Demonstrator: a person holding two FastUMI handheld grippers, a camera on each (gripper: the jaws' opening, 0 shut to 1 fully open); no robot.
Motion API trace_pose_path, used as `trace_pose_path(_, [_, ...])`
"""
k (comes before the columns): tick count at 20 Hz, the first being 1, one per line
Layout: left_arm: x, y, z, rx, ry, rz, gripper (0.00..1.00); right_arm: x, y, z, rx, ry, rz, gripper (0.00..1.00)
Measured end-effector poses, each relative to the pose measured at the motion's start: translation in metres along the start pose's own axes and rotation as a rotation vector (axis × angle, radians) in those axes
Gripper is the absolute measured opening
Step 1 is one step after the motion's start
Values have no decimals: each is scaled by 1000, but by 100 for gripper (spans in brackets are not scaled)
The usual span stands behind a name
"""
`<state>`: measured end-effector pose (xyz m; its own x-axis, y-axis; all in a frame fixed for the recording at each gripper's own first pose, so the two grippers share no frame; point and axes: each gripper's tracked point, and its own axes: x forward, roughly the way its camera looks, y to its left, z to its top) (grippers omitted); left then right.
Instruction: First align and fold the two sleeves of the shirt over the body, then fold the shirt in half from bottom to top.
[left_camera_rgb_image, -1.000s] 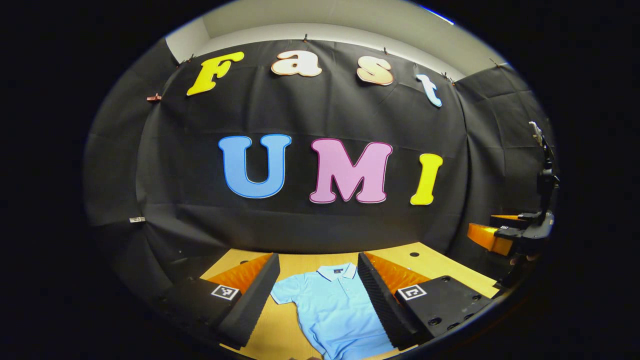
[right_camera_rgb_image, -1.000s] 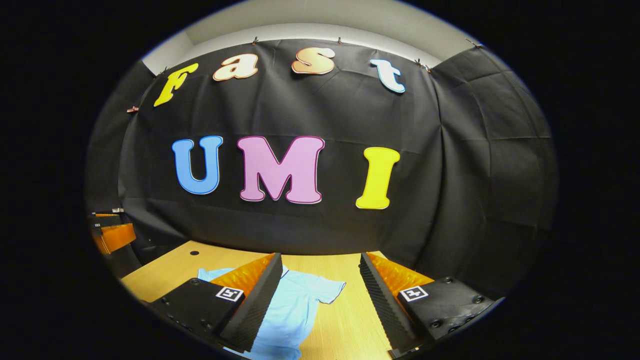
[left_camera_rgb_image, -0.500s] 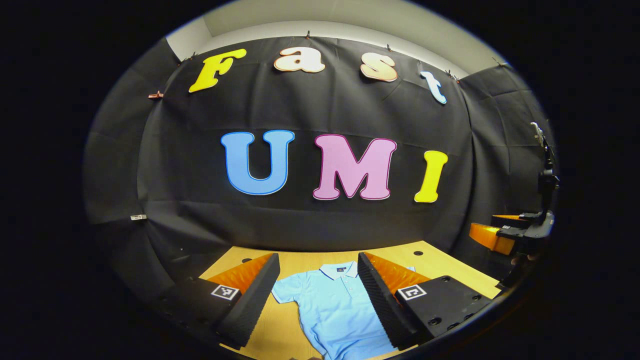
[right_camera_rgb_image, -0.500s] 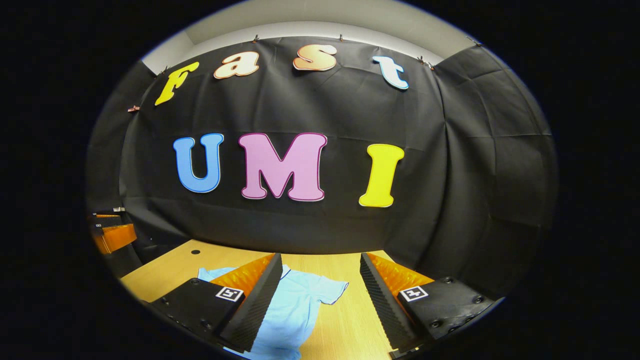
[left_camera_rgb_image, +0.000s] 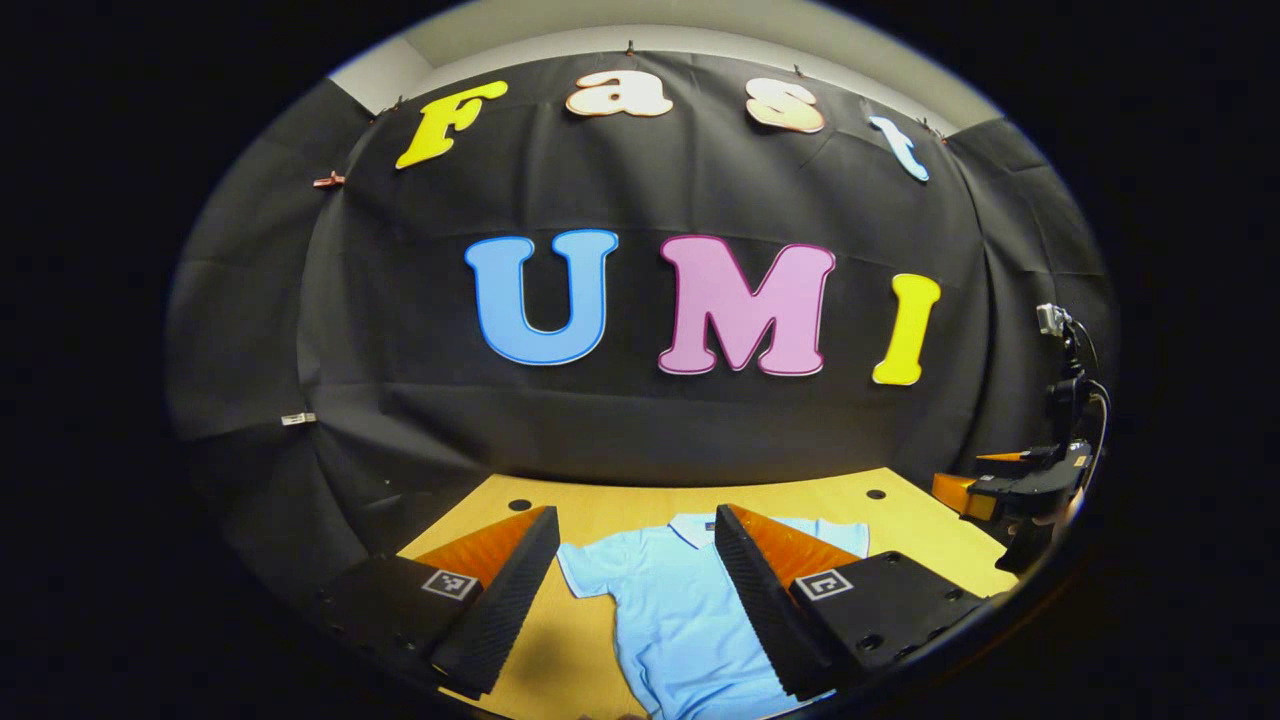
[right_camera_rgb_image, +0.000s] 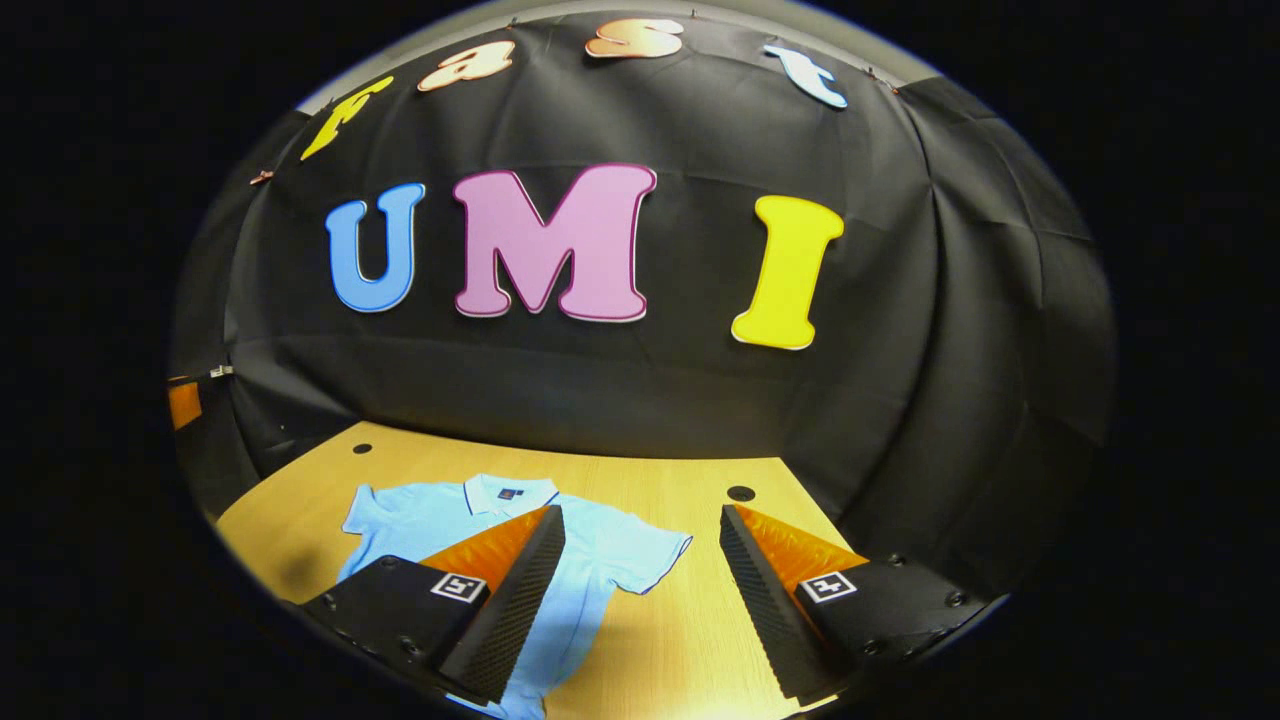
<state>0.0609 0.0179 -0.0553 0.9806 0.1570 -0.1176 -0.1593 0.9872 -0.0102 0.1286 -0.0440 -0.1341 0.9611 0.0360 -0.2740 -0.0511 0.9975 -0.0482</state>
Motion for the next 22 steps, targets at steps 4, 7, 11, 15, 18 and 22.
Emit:
trace_pose_path(4, [17, 10, -17, -30, 51, 66, 99, 52, -5, -27, -38, 61, 30, 97])
trace_pose_path(7, [28, 12, -26, -49, 79, 105, 99, 89, -7, -50, -54, 119, 63, 98])
trace_pose_path(11, [44, 14, -40, -22, 122, 145, 99, 133, -21, -80, -14, 202, 62, 98])
trace_pose_path(15, [58, 12, -47, -18, 152, 161, 99, 175, -39, -113, -8, 273, 43, 98])
trace_pose_path(18, [63, 9, -49, -7, 161, 165, 99, 211, -49, -141, -40, 348, 39, 98])
trace_pose_path(22, [77, 3, -53, -3, 177, 158, 99, 244, -50, -170, -36, 440, 66, 97])
